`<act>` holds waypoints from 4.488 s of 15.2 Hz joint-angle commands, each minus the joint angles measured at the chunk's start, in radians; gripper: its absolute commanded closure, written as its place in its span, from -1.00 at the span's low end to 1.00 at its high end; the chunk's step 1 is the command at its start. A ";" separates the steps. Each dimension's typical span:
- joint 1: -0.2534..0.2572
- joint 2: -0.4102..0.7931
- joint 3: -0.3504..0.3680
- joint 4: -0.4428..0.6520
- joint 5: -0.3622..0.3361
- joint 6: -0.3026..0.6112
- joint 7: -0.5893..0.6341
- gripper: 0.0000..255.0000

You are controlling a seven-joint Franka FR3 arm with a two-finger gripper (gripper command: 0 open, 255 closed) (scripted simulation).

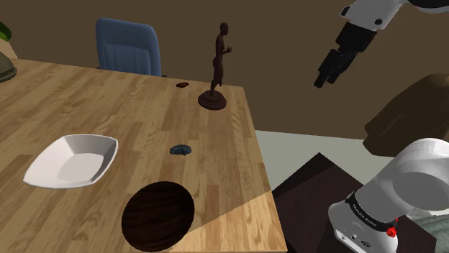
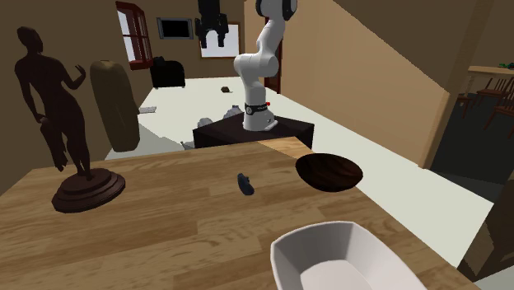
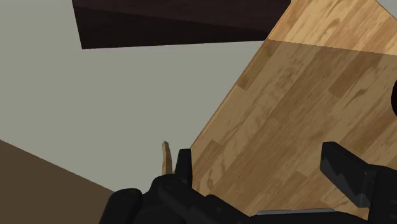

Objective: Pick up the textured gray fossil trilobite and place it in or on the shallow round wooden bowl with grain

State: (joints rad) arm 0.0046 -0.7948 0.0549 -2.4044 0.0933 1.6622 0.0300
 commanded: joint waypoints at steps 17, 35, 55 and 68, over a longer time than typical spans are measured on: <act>0.095 0.441 0.199 -0.001 0.026 0.490 0.030 -1.00; 0.215 1.104 0.313 0.352 -0.323 0.792 0.242 -1.00; 0.309 1.344 0.258 0.507 -0.450 0.865 0.306 -1.00; 0.300 1.315 0.270 0.506 -0.434 0.838 0.294 1.00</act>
State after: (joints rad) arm 0.3066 0.5295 0.3209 -1.8990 -0.3462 2.5098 0.3270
